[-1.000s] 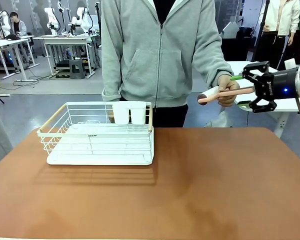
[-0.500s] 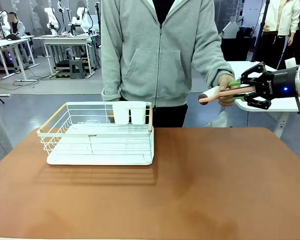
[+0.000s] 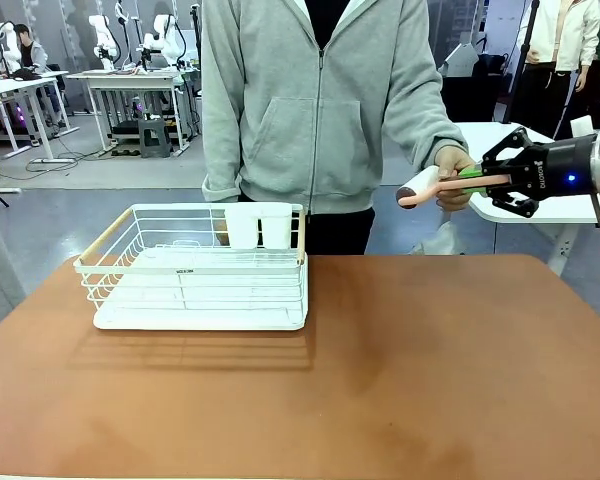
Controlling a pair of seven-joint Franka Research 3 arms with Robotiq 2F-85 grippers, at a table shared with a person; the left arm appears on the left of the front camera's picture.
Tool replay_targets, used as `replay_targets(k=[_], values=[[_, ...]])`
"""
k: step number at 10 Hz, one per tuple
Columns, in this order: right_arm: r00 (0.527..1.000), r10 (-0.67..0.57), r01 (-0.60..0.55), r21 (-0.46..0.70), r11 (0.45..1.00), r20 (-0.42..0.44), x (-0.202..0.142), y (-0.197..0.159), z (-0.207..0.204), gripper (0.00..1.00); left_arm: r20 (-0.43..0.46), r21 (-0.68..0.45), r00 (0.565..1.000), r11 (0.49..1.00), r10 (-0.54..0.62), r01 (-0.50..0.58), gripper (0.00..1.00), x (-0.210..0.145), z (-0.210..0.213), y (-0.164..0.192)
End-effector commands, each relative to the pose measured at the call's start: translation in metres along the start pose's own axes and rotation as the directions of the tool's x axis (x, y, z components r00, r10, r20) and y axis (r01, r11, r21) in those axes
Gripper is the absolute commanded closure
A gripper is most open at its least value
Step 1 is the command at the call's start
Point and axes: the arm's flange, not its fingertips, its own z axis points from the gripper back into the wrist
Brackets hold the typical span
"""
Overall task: Clean the table.
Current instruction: Pick up the Lint Roller when the human hands it over.
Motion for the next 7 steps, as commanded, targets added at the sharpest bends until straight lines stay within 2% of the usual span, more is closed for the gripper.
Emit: replay_targets(k=[1, 3, 7], values=[[1.0, 0.001, -0.001, 0.011, 1.0, 0.027, -0.0048, 0.0004, -0.0044, 1.0, -0.002, 0.01, 1.0, 1.0, -0.003, 0.003, 0.0, -0.0019, 0.0022, -0.0003], [1.0, 0.0, 0.0, 0.0, 1.0, 0.0, 0.0, 0.0, 0.0, 1.0, -0.002, 0.01, 1.0, 1.0, -0.003, 0.003, 0.0, -0.0019, 0.0022, -0.0003], [1.0, 0.0, 0.0, 0.0, 1.0, 0.0, 0.0, 0.0, 0.0, 1.0, -0.002, 0.01, 1.0, 1.0, -0.003, 0.003, 0.0, -0.0019, 0.0022, -0.0003]])
